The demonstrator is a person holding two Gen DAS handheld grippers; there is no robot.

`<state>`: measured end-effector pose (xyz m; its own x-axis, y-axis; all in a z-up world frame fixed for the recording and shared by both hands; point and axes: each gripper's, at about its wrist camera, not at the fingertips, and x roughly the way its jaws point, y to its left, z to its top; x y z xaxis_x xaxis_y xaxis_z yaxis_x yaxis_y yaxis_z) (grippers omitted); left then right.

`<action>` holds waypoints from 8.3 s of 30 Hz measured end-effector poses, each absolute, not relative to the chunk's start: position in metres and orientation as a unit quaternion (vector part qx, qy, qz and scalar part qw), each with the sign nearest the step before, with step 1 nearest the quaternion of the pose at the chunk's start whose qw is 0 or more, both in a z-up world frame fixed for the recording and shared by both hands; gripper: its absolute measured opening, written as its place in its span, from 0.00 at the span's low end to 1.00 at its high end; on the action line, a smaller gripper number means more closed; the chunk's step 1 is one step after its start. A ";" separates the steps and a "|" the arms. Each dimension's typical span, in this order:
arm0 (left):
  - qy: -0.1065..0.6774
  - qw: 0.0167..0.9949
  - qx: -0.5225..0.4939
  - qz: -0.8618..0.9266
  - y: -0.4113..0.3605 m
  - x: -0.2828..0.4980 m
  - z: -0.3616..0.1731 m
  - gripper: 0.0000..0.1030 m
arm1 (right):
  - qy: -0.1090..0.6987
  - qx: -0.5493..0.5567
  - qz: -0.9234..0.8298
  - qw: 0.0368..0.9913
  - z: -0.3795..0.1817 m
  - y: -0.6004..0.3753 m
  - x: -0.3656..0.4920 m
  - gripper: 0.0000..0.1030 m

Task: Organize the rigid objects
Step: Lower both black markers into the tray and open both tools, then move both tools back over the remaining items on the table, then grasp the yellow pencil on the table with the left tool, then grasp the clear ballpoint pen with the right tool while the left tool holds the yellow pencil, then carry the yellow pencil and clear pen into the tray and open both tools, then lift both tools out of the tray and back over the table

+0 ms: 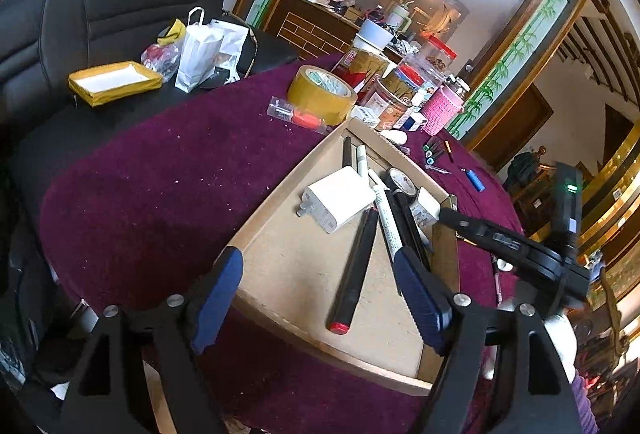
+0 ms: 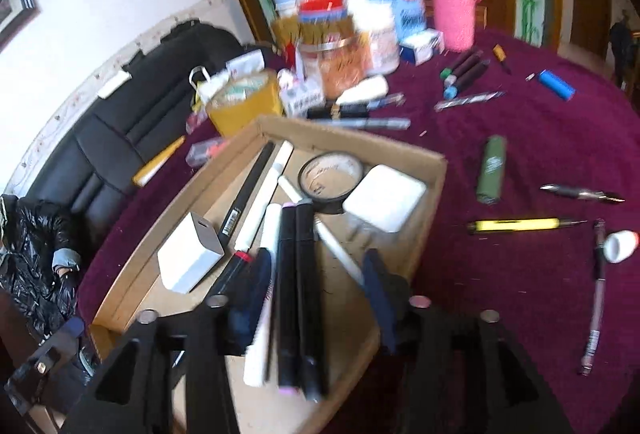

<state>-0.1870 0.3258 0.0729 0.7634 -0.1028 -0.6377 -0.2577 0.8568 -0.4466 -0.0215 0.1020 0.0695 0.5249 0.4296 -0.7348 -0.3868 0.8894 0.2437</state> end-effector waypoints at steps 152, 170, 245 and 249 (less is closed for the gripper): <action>0.382 0.906 -0.137 -0.119 0.211 -0.139 0.096 0.08 | 0.469 0.018 0.060 0.881 0.016 -0.101 0.028 0.29; 0.395 0.892 -0.217 -0.037 0.290 -0.150 0.059 0.08 | 0.442 0.108 0.195 0.869 0.059 -0.059 -0.030 0.10; 0.289 0.928 -0.224 0.078 0.340 -0.201 0.092 0.80 | 0.465 0.098 0.321 0.820 0.073 0.132 -0.001 0.60; 0.286 0.928 -0.225 0.080 0.333 -0.204 0.096 0.80 | 0.481 0.163 0.360 0.783 0.071 0.134 0.016 0.62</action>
